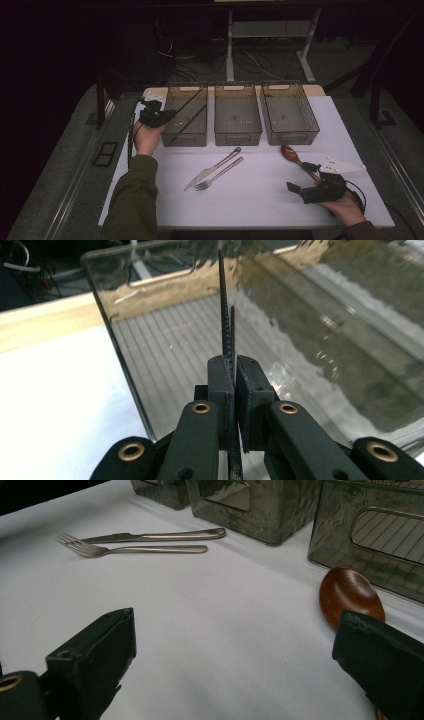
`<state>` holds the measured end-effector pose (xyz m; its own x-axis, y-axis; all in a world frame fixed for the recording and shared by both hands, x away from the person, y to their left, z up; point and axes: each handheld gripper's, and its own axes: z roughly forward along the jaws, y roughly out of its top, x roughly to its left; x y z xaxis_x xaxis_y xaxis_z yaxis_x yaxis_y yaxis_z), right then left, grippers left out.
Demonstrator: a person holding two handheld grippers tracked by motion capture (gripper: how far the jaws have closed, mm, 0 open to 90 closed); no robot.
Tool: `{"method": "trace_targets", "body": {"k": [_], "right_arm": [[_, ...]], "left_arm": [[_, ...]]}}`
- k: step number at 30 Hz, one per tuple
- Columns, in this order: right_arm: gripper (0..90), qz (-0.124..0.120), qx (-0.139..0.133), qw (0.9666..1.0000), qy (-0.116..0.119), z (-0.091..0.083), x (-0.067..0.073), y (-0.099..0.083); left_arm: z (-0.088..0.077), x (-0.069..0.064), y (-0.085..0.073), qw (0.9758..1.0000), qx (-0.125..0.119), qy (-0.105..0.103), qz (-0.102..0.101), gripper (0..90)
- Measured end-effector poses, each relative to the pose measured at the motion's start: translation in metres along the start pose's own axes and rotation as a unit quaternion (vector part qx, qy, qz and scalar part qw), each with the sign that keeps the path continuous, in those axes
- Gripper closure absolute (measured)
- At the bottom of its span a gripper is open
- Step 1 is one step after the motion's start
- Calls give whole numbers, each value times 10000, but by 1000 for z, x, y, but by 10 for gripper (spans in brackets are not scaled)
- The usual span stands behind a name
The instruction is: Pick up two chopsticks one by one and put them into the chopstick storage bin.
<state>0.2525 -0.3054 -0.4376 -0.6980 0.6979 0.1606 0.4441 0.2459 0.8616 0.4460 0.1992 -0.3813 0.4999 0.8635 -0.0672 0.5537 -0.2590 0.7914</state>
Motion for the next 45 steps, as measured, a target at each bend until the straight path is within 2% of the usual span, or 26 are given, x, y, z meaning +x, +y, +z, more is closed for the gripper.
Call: {"method": "trace_targets", "body": {"k": [6,12,16,21,27,33,36,40,45], "right_arm": [[32,37,2,10000,6,-1,0,0],[32,42,-6,10000,-3,-1,0,0],[32,33,-11,10000,-5,-1,0,-1],[32,46,-4,10000,-4,-1,0,-1],[32,27,-7,10000,-22,-1,-1,-1],[32,24,-3,10000,-29,-1,-1,-1],[32,24,-4,10000,-34,-1,-1,-1],[32,23,3,10000,-36,-1,-1,-1],[32,19,8,10000,-42,0,-1,-1]], "left_arm": [[6,-3,-1,9999,160,13,51,848],[12,-5,-3,9996,271,-60,88,846],[11,-6,-2,9997,205,-80,111,825],[6,-8,0,9999,25,-130,95,727],[-8,-15,5,9987,-258,-406,140,661],[-24,-25,5,9956,-421,-799,265,574],[-32,-31,3,9923,-472,-1107,309,529],[-41,-44,-1,9884,-598,-1298,515,492],[-50,-59,-9,9834,-790,-1507,635,457]]}}
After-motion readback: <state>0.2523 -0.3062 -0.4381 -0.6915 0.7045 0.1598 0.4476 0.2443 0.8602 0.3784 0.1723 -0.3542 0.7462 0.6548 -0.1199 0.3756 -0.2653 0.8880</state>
